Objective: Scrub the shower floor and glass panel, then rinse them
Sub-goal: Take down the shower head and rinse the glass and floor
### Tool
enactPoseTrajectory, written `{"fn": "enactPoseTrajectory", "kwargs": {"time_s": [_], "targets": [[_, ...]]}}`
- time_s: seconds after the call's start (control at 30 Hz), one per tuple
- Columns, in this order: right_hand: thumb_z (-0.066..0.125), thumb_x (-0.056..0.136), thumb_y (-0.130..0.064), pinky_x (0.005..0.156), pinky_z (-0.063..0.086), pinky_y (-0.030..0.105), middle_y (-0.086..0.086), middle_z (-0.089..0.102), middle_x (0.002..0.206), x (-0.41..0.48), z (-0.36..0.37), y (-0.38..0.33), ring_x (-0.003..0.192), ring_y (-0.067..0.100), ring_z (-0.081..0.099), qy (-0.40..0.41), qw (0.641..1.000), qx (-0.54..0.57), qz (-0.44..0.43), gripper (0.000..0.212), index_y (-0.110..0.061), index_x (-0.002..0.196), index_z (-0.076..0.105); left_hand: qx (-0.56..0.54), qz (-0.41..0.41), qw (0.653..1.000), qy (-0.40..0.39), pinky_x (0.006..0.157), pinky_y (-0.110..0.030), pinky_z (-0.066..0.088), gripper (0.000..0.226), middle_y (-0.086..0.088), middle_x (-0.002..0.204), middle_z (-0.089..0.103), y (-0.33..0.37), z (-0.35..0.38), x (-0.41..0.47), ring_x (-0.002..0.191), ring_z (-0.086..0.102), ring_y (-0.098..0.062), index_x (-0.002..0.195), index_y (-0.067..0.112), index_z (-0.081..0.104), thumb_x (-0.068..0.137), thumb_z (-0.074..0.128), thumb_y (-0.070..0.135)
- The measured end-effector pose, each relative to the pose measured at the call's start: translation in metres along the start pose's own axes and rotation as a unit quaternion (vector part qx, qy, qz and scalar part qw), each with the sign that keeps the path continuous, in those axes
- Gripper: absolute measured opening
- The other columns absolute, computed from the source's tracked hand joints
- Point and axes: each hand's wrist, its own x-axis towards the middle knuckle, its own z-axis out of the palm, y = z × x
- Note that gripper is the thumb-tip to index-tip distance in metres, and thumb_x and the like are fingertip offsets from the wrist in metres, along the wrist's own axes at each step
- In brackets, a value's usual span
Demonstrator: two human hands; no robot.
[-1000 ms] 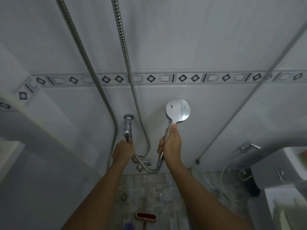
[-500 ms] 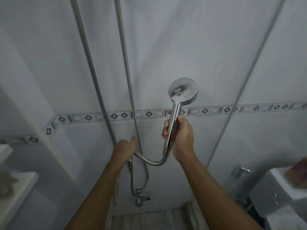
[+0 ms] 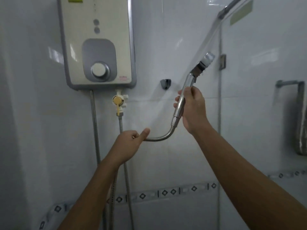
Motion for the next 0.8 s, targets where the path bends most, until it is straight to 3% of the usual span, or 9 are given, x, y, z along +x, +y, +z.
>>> {"fn": "enactPoseTrajectory", "kwargs": {"time_s": [0.1,0.23,0.43,0.63,0.8], "targets": [[0.049,0.102,-0.020,0.076,0.058,0.037,0.007,0.061,0.101,0.041,0.010,-0.035,0.078,0.015,0.064,0.004,0.999,-0.007,-0.050,0.020,-0.007,0.116,0.053,0.022,0.064,0.998,0.002,0.055,-0.031,0.033,0.059,-0.002,0.065,0.052,0.028,0.000,0.026,0.059,0.047,-0.015,0.075,0.007,0.057,0.087,0.058,0.065],[0.054,0.099,-0.018,0.076,0.056,0.039,0.007,0.057,0.111,0.083,0.029,-0.071,0.083,0.019,0.071,-0.009,0.994,-0.020,-0.104,0.018,-0.012,0.115,0.047,0.029,0.084,0.996,0.004,0.053,-0.030,0.030,0.053,-0.001,0.067,0.050,0.053,0.015,0.056,0.061,0.046,-0.017,0.073,0.011,0.051,0.096,0.048,0.058],[0.055,0.098,-0.014,0.088,0.056,0.038,-0.006,0.052,0.099,0.121,0.062,-0.095,0.088,0.022,0.073,-0.045,0.987,-0.076,-0.134,0.020,-0.014,0.113,0.041,-0.022,0.067,0.996,0.049,0.052,-0.030,0.029,0.053,0.000,0.064,0.049,0.082,0.049,0.085,0.058,0.044,-0.015,0.063,0.017,0.041,0.107,0.031,0.045],[0.057,0.097,-0.013,0.077,0.055,0.028,-0.003,0.057,0.102,0.137,0.075,-0.089,0.085,0.023,0.071,-0.045,0.971,-0.153,-0.180,0.025,-0.011,0.117,0.042,-0.075,0.058,0.994,0.051,0.064,-0.032,0.037,0.053,0.000,0.063,0.047,0.098,0.075,0.104,0.063,0.047,-0.021,0.063,0.017,0.041,0.108,0.026,0.040],[0.059,0.095,-0.014,0.078,0.059,0.037,-0.003,0.058,0.096,0.146,0.073,-0.068,0.088,0.029,0.070,-0.028,0.968,-0.191,-0.163,0.028,-0.013,0.117,0.042,-0.104,0.028,0.994,0.033,0.062,-0.033,0.043,0.054,-0.001,0.062,0.046,0.098,0.094,0.108,0.058,0.047,-0.020,0.066,0.015,0.044,0.108,0.025,0.043]]}}
